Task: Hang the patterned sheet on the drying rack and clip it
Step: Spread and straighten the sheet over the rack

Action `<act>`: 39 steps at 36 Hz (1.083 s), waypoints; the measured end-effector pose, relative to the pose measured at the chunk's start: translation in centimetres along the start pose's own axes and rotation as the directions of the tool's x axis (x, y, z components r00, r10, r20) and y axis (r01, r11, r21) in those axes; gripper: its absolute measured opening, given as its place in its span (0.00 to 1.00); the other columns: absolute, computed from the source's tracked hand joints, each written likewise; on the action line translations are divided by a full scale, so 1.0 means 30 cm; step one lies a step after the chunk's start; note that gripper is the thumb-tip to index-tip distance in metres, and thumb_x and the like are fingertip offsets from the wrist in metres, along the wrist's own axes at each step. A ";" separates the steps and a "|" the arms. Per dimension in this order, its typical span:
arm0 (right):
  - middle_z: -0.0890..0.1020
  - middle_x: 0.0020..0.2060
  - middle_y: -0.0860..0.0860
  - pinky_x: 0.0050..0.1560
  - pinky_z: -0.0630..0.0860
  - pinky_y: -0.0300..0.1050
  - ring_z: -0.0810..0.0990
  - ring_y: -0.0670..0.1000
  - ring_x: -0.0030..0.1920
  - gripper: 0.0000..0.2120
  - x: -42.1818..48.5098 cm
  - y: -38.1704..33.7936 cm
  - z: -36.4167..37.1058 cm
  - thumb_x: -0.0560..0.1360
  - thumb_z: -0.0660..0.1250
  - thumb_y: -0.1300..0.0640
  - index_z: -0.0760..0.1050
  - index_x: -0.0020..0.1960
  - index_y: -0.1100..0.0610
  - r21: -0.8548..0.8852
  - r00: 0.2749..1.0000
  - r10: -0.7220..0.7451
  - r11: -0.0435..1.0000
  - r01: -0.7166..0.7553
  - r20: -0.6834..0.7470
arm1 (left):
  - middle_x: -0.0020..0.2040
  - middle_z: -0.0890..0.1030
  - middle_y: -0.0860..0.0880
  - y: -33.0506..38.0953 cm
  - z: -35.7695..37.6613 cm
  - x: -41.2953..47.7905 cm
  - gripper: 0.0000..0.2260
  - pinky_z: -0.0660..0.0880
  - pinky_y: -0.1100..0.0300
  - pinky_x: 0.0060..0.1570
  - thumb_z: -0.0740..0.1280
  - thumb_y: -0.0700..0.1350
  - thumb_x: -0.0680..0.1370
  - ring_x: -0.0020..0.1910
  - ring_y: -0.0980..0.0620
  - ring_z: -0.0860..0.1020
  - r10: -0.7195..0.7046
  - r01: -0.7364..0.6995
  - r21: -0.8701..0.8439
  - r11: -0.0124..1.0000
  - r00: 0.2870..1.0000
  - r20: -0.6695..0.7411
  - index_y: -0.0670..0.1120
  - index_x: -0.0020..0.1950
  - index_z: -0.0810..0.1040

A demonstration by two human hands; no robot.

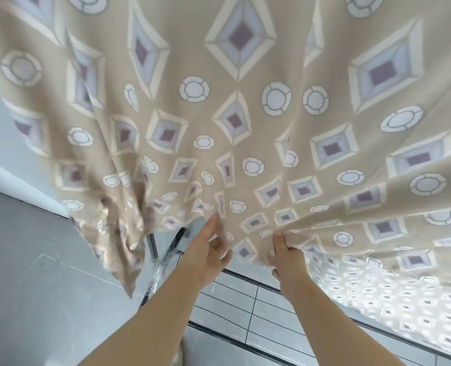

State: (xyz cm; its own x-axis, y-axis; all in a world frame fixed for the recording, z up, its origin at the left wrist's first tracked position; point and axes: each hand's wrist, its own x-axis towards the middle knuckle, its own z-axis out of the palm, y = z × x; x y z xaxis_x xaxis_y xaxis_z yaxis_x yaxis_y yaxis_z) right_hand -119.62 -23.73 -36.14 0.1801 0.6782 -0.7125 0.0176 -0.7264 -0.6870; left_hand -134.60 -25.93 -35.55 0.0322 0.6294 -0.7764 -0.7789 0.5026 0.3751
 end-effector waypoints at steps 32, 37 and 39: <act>0.79 0.38 0.42 0.30 0.71 0.30 0.75 0.42 0.35 0.06 0.480 0.157 -0.052 0.78 0.60 0.50 0.75 0.49 0.49 0.273 0.698 -0.716 0.672 0.688 0.004 | 0.34 0.84 0.55 -0.058 -0.064 0.520 0.05 0.78 0.65 0.33 0.63 0.39 0.78 0.35 0.59 0.82 0.757 -0.787 0.098 0.609 0.613 0.225 0.47 0.46 0.78; 0.80 0.39 0.45 0.30 0.71 0.31 0.75 0.42 0.34 0.13 0.538 0.188 -0.068 0.78 0.60 0.51 0.75 0.58 0.56 0.305 0.615 -0.787 0.578 0.757 -0.036 | 0.42 0.83 0.53 -0.092 -0.071 0.580 0.05 0.79 0.64 0.36 0.63 0.40 0.79 0.36 0.59 0.82 0.794 -0.833 0.113 0.542 0.552 0.254 0.46 0.49 0.78; 0.80 0.37 0.45 0.30 0.71 0.31 0.74 0.40 0.31 0.12 0.553 0.206 -0.073 0.79 0.60 0.51 0.76 0.57 0.56 0.304 0.590 -0.806 0.552 0.776 -0.041 | 0.45 0.82 0.51 -0.107 -0.076 0.600 0.06 0.79 0.64 0.36 0.62 0.40 0.79 0.37 0.58 0.82 0.795 -0.838 0.123 0.531 0.543 0.271 0.45 0.52 0.77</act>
State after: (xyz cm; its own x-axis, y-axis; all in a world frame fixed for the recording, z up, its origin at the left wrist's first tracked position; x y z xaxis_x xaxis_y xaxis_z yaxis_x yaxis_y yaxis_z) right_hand -114.36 -17.22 -51.89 0.1325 0.9813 0.1397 -0.1490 0.1591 -0.9760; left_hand -132.95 -17.56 -51.89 -0.4319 0.9018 0.0133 -0.3637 -0.1876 0.9124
